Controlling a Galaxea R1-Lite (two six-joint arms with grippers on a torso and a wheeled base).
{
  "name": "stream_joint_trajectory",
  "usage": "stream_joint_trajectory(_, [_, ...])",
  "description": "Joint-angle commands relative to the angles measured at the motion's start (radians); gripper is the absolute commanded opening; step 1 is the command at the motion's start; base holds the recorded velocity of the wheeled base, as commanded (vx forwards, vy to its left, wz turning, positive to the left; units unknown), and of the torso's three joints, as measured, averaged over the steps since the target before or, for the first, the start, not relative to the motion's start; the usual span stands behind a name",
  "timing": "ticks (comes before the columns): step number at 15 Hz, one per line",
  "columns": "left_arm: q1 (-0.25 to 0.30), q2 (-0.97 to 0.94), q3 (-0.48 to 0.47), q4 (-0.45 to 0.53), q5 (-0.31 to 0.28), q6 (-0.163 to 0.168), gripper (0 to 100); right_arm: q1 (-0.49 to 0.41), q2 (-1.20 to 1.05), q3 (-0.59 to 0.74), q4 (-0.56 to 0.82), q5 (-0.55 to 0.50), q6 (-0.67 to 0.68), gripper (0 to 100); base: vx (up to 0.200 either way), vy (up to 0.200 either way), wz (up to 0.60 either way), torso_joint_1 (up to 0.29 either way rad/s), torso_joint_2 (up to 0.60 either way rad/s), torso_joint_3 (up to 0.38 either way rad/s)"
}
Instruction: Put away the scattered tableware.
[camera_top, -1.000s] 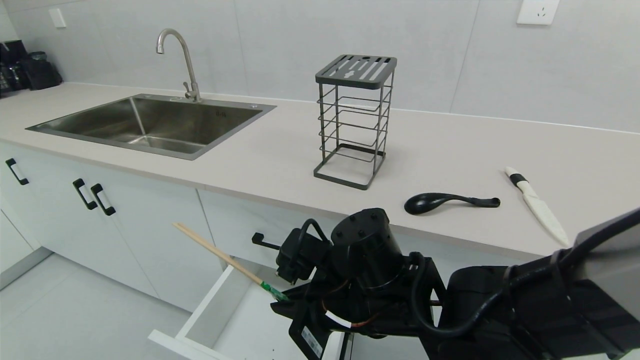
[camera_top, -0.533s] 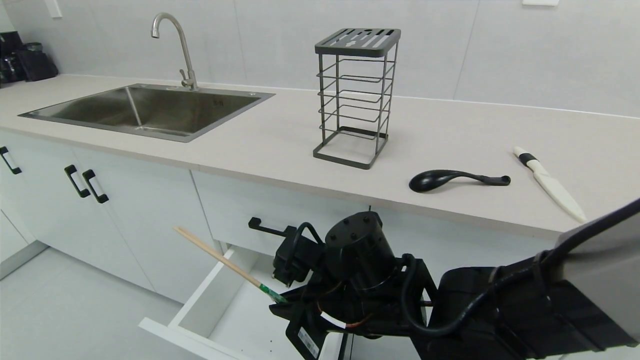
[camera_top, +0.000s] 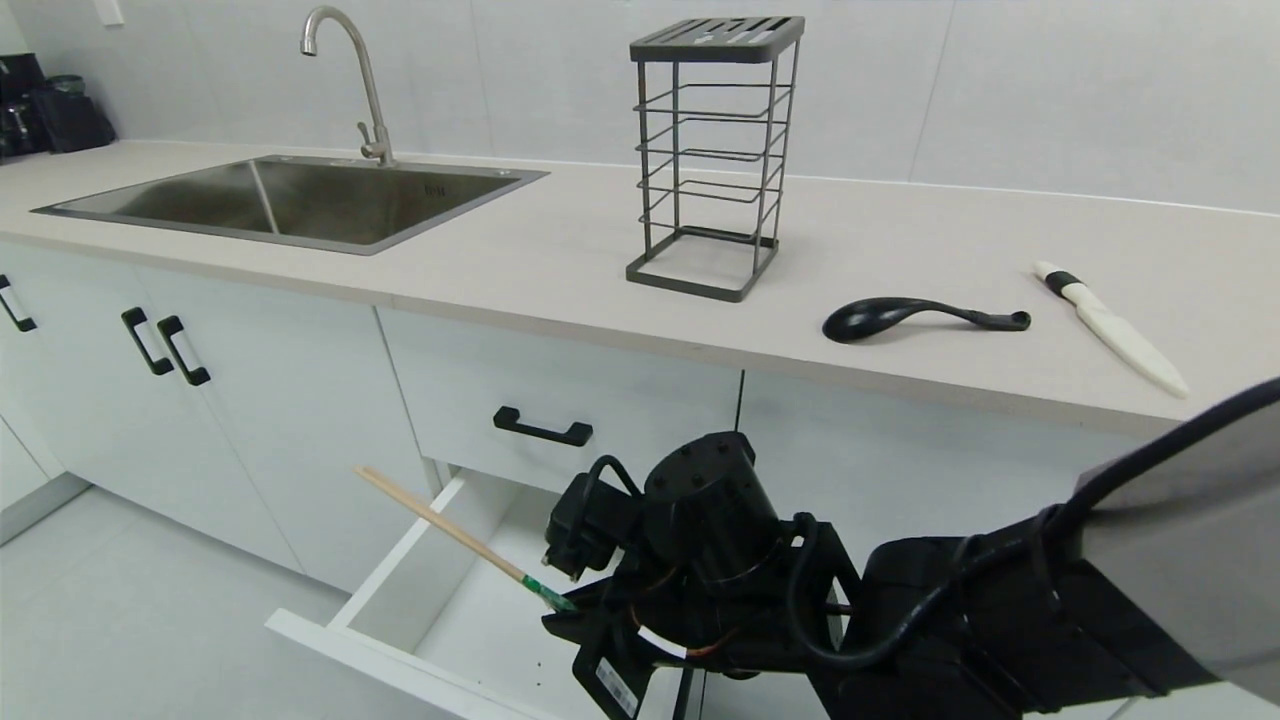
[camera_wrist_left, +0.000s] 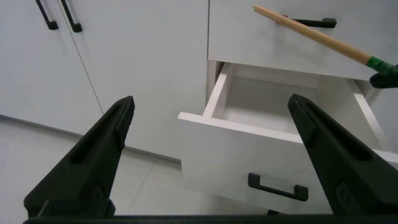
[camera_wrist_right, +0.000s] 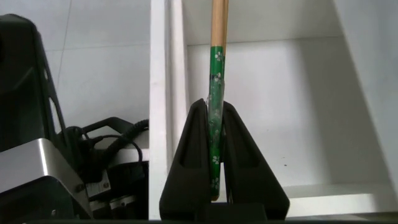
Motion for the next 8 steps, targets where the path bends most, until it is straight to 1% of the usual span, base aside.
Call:
stream_joint_trajectory(1, [0.0, 0.001, 0.0, 0.001, 0.0, 0.0, 100, -0.008, 0.013, 0.0, 0.001, -0.001, -0.001, 0, 0.0, 0.0, 0.0, -0.144, 0.27, 0.105])
stream_joint_trajectory(3, [0.0, 0.001, 0.0, 0.001, 0.0, 0.0, 100, -0.018, 0.023, 0.0, 0.001, -0.001, -0.001, 0, 0.0, 0.0, 0.0, -0.124, 0.27, 0.088])
stream_joint_trajectory(5, [0.0, 0.001, 0.0, 0.001, 0.0, 0.0, 100, -0.025, 0.034, -0.003, 0.001, -0.001, -0.001, 0, 0.0, 0.0, 0.0, -0.036, 0.2, 0.044])
stream_joint_trajectory(8, [0.0, 0.001, 0.0, 0.001, 0.0, 0.0, 100, -0.036, 0.046, -0.009, 0.001, -0.001, -0.001, 0, 0.0, 0.0, 0.0, -0.002, 0.03, 0.011])
